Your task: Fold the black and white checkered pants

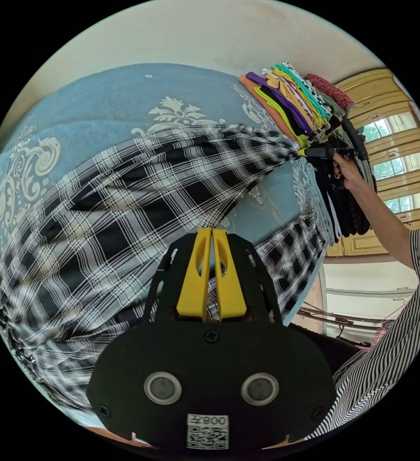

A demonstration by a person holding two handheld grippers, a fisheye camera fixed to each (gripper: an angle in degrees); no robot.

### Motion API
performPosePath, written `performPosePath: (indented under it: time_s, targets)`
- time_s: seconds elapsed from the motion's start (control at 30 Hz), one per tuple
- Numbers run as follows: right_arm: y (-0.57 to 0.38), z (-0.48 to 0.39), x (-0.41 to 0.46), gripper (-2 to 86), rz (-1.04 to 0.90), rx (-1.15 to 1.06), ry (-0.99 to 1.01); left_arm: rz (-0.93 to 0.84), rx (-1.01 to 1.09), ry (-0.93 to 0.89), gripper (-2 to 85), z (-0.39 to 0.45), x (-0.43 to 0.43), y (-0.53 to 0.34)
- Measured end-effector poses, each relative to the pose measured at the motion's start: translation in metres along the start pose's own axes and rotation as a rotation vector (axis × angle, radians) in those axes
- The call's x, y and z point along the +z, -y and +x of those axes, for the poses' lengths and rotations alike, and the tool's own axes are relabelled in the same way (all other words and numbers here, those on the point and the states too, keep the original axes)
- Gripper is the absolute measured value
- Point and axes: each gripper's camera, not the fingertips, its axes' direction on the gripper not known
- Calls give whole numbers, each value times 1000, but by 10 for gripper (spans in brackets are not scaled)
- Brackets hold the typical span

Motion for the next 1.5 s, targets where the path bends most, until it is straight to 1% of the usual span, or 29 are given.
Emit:
performPosePath:
  time_s: [0.1, 0.2, 0.27, 0.33, 0.4, 0.5, 0.53, 0.6, 0.7, 0.8, 0.87, 0.97, 1.03, 1.17, 1.27, 1.3, 1.4, 1.5]
  targets:
    - [-8, 8, 12, 17, -65, 28, -27, -30, -6, -16, 8, -4, 4, -4]
    - [-15, 10, 25, 27, -117, 35, -59, -3, 13, -72, 16, -6, -7, -9]
    - [-20, 15, 22, 38, -87, 76, -40, 25, 19, -87, 23, -7, -18, -12]
    - [-27, 23, 12, 55, -31, 133, 23, 73, 19, -96, 28, -11, -33, -15]
    - [-32, 26, 1, 57, 32, 152, 48, 136, -13, -64, 34, -23, -53, -16]
    - [-35, 25, -14, 61, 110, 158, 31, 181, -68, 7, 40, -48, -71, -12]
    - [-32, 24, -16, 63, 126, 143, 55, 191, -77, 22, 40, -53, -73, -11]
    - [-23, 22, -12, 69, 117, 119, 73, 210, -125, 68, 41, -75, -80, -4]
    - [-5, 18, 1, 76, 101, 104, 82, 212, -190, 83, 34, -101, -79, 6]
    - [7, 16, 18, 72, 67, 113, 91, 166, -250, 70, 16, -121, -69, 15]
    - [9, 16, 27, 66, 37, 123, 74, 187, -251, 57, 9, -123, -73, 17]
    - [3, 18, 22, 52, 37, 118, 89, 212, -206, 93, 5, -118, -85, 21]
    - [-5, 17, 9, 45, 82, 99, 21, 248, -195, 88, 4, -118, -94, 22]
    - [-12, 22, -7, 46, 142, 118, 18, 283, -221, 91, 5, -129, -101, 33]
    - [-9, 28, 2, 55, 121, 161, 25, 253, -261, 69, 10, -142, -90, 38]
    - [-7, 30, 10, 57, 86, 174, 26, 262, -278, 61, 14, -145, -89, 35]
    - [-10, 29, 23, 59, 41, 186, 12, 349, -280, 11, 24, -144, -99, 18]
    - [-24, 22, 20, 61, 66, 158, -28, 378, -216, -63, 35, -129, -105, -11]
